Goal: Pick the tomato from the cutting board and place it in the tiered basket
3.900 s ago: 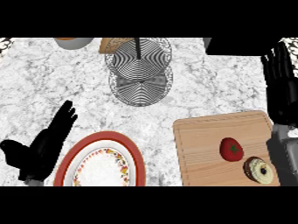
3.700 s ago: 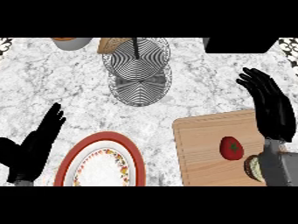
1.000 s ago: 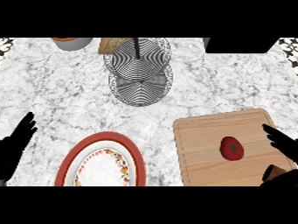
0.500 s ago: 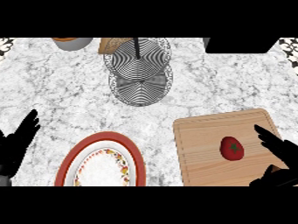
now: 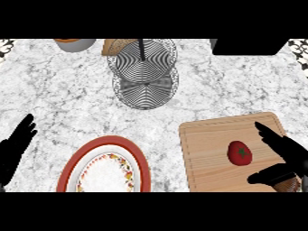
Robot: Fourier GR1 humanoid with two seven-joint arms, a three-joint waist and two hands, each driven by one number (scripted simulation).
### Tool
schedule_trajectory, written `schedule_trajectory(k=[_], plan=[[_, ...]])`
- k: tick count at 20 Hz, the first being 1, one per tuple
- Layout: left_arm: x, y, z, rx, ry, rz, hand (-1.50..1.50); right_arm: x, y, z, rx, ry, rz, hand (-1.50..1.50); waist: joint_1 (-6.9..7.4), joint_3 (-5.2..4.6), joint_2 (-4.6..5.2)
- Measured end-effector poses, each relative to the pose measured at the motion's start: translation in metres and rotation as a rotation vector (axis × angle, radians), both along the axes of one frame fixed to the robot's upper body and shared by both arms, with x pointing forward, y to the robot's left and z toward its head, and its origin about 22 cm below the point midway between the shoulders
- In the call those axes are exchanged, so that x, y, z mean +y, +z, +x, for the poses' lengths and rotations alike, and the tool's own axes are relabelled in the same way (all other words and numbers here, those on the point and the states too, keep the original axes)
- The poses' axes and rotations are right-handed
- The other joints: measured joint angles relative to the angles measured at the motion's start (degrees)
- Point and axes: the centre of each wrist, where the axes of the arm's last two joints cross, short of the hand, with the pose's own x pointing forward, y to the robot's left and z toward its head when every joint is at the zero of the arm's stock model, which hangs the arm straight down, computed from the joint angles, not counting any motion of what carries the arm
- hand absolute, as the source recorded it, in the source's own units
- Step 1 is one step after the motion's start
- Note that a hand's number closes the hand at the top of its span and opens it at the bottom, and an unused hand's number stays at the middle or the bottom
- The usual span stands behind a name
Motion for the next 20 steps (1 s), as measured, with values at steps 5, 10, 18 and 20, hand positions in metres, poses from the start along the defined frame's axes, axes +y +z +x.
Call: schedule_trajectory(k=[5, 10, 18, 20], plan=[[0.002, -0.005, -0.004, -0.003, -0.004, 0.006, 0.00, 0.008, -0.003, 0.000, 0.005, -0.002, 0.008, -1.50, -0.01, -0.08, -0.06], [0.000, -0.005, 0.001, 0.001, -0.005, 0.006, 0.00, 0.016, -0.015, 0.005, 0.006, 0.004, 0.014, -1.50, -0.21, -0.60, -0.40], [0.003, -0.004, 0.003, 0.003, -0.007, 0.000, 0.00, 0.034, -0.024, 0.007, -0.014, 0.046, 0.001, 1.50, -0.39, -0.94, -0.56], [0.005, -0.008, -0.001, 0.006, -0.007, -0.001, 0.00, 0.041, -0.026, 0.008, -0.068, 0.049, 0.006, 1.50, -0.34, -0.88, -0.51]])
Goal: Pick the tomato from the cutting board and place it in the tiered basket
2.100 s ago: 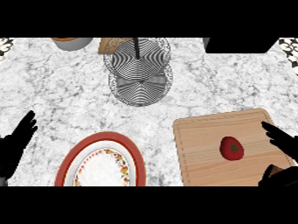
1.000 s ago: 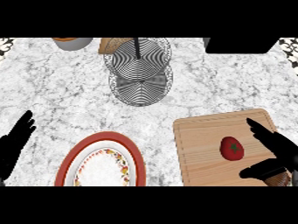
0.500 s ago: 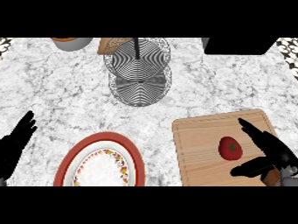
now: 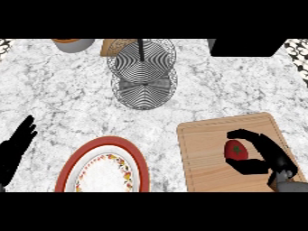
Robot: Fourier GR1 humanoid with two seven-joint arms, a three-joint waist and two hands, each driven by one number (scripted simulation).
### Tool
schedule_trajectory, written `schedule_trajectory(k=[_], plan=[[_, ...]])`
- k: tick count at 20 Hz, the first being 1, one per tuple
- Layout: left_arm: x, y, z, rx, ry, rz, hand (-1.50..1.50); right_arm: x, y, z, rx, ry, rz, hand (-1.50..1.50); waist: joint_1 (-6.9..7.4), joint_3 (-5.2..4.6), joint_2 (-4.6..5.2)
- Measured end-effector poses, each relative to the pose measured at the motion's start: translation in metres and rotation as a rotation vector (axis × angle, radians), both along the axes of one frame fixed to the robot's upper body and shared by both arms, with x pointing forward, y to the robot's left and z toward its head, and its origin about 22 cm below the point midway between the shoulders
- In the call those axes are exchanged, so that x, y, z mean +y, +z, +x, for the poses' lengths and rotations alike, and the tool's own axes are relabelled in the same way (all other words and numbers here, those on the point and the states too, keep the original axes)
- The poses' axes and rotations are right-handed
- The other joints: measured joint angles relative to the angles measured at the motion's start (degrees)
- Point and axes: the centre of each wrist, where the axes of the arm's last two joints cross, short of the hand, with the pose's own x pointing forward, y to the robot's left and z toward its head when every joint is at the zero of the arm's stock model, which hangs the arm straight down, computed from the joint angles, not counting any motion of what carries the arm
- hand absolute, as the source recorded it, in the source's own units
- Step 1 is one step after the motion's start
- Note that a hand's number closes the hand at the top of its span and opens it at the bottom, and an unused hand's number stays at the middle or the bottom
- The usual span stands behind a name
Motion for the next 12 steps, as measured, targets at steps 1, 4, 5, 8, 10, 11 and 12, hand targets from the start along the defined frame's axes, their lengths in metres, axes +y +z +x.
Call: schedule_trajectory(k=[1, 4, 5, 8, 10, 11, 12], plan=[[-0.002, -0.001, 0.000, -0.001, 0.003, 0.000, 0.00, 0.002, -0.001, 0.001, -0.020, -0.001, -0.001, 1.50, 0.04, 0.04, 0.02], [-0.007, -0.002, 0.003, -0.006, 0.003, 0.001, 0.00, 0.003, -0.005, 0.001, -0.073, -0.021, 0.005, 1.50, -0.03, 0.07, 0.02], [-0.007, -0.001, 0.004, -0.005, 0.004, 0.007, 0.00, 0.004, -0.006, -0.001, -0.092, -0.032, 0.007, 1.50, 0.00, 0.14, 0.05], [-0.010, 0.002, -0.001, -0.003, 0.004, 0.003, 0.00, 0.003, -0.005, -0.004, -0.127, -0.076, 0.017, 1.50, 0.16, 0.39, 0.16], [-0.009, 0.001, -0.002, -0.007, 0.000, 0.003, 0.00, 0.003, -0.001, -0.005, -0.147, -0.109, 0.010, 1.50, 0.19, 0.50, 0.22], [-0.009, 0.002, -0.003, -0.007, 0.000, 0.002, 0.00, 0.020, 0.001, -0.007, -0.161, -0.103, -0.011, 1.50, 0.12, 0.51, 0.18], [-0.009, 0.003, -0.001, -0.004, -0.005, 0.003, 0.00, 0.042, 0.006, -0.003, -0.178, -0.077, -0.039, 1.50, 0.40, 0.54, 0.20]])
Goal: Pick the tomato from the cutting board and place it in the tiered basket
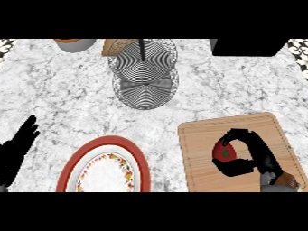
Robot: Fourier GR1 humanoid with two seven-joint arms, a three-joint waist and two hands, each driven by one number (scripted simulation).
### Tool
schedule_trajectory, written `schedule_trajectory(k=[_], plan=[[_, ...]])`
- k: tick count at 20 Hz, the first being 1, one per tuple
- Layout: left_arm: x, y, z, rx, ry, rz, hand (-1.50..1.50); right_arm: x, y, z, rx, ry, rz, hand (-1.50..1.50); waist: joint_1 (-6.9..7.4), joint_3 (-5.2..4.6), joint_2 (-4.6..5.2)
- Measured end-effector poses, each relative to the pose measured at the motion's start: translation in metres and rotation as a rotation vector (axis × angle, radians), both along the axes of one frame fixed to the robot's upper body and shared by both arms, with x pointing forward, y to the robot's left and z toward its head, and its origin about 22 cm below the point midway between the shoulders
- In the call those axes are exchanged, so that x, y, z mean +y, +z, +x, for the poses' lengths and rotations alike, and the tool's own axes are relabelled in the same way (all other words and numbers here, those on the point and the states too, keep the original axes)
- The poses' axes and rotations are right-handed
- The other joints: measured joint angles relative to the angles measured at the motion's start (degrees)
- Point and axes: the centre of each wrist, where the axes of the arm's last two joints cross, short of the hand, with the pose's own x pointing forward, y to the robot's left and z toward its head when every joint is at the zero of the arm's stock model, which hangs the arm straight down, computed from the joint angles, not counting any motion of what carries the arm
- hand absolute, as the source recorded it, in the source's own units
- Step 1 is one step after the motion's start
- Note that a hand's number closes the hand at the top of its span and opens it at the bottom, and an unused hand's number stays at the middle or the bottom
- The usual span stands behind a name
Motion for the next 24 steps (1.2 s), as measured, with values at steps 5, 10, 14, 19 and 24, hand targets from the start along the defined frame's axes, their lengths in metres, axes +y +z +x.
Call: schedule_trajectory(k=[5, 10, 14, 19, 24], plan=[[-0.009, 0.003, 0.010, 0.001, -0.051, 0.007, 0.00, 0.091, 0.030, 0.020, -0.116, 0.181, -0.190, 1.50, 4.49, -0.55, -0.15], [-0.017, 0.004, 0.017, 0.005, -0.093, 0.012, 0.00, 0.153, 0.062, 0.025, -0.237, 0.242, -0.392, 1.50, 6.78, -0.68, -0.62], [-0.022, 0.004, 0.021, 0.011, -0.108, 0.012, 0.00, 0.189, 0.089, 0.024, -0.350, 0.194, -0.523, 1.50, 6.84, -0.55, -1.10], [-0.025, 0.002, 0.023, 0.022, -0.111, 0.008, 0.00, 0.224, 0.126, 0.019, -0.495, 0.071, -0.621, 1.50, 6.84, -0.36, -1.32], [-0.028, 0.002, 0.028, 0.023, -0.122, 0.005, 0.00, 0.250, 0.160, 0.017, -0.635, 0.002, -0.664, 1.50, 7.38, -0.19, -0.81]])
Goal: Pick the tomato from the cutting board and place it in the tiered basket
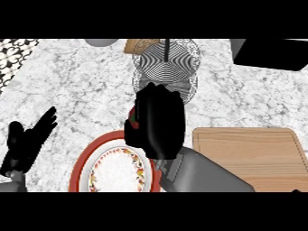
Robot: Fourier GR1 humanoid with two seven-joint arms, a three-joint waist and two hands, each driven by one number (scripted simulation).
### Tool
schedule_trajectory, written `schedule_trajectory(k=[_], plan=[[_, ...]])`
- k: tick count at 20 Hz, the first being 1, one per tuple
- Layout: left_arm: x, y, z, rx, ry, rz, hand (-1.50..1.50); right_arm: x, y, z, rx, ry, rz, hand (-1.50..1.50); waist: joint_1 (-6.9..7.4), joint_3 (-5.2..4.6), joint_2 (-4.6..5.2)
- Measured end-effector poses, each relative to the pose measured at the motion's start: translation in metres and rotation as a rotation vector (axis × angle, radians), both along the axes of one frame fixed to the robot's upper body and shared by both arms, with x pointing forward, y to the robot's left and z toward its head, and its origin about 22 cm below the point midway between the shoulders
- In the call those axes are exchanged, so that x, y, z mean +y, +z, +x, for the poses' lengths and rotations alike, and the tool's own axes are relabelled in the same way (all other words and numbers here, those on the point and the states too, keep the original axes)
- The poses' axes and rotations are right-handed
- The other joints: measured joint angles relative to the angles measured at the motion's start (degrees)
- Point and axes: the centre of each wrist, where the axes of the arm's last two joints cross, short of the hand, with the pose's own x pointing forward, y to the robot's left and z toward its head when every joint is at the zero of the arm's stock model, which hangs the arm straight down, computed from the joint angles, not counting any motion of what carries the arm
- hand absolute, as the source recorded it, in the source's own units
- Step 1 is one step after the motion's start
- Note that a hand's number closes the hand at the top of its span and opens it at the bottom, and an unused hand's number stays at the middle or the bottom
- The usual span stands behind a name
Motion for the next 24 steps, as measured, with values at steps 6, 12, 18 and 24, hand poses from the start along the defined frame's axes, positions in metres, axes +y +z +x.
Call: schedule_trajectory(k=[6, 12, 18, 24], plan=[[-0.001, 0.004, 0.006, -0.017, -0.011, 0.007, 0.00, 0.019, 0.034, 0.010, -0.123, -0.024, -0.005, 1.50, 0.55, 0.13, 0.80], [-0.005, 0.006, 0.013, -0.030, -0.021, -0.002, 0.00, 0.035, 0.064, 0.034, -0.195, -0.067, -0.009, 1.50, 0.93, 0.19, 1.59], [-0.007, 0.005, 0.013, -0.035, -0.019, -0.004, 0.00, 0.046, 0.084, 0.065, -0.228, -0.116, -0.022, 1.50, 0.91, 0.26, 2.15], [-0.006, 0.010, 0.019, -0.048, -0.016, -0.004, 0.00, 0.040, 0.101, 0.089, -0.241, -0.103, 0.135, 1.50, 0.49, 0.38, 2.75]])
